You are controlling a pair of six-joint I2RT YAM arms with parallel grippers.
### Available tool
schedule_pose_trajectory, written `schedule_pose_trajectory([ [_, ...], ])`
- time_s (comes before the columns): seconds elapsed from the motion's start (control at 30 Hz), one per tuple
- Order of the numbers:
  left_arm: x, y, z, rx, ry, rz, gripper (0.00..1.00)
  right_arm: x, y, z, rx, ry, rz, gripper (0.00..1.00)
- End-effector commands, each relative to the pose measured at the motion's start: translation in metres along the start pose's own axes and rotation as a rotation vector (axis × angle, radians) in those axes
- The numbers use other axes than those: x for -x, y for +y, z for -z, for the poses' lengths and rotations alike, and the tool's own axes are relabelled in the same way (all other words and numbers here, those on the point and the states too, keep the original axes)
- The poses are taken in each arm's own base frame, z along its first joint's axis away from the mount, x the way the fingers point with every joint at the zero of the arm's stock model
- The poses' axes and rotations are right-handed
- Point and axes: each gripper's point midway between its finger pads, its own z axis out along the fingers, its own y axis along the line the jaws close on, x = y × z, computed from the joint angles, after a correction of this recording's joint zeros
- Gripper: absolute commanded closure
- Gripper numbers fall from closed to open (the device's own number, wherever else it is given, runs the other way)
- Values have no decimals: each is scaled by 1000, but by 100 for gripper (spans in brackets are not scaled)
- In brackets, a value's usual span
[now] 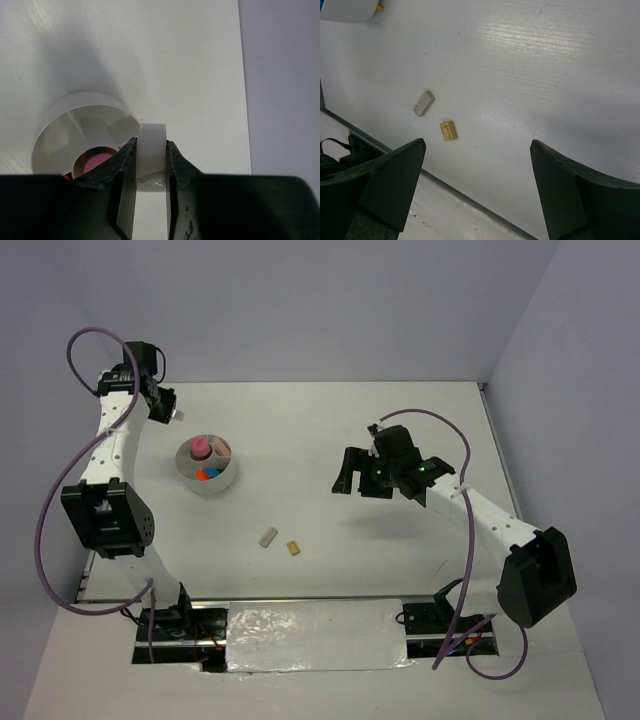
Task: Sort the stationery into containers
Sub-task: Place the stationery in the storage box.
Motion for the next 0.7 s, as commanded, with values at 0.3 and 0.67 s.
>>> schedule_pose_trajectory([
  [0.3, 17, -20, -29, -198, 91, -878, 100, -14, 2, 22, 72, -23, 104, 7],
  [0.67, -1, 16, -15, -419, 184, -1276, 100, -34, 27, 45, 252, -13, 131, 6],
])
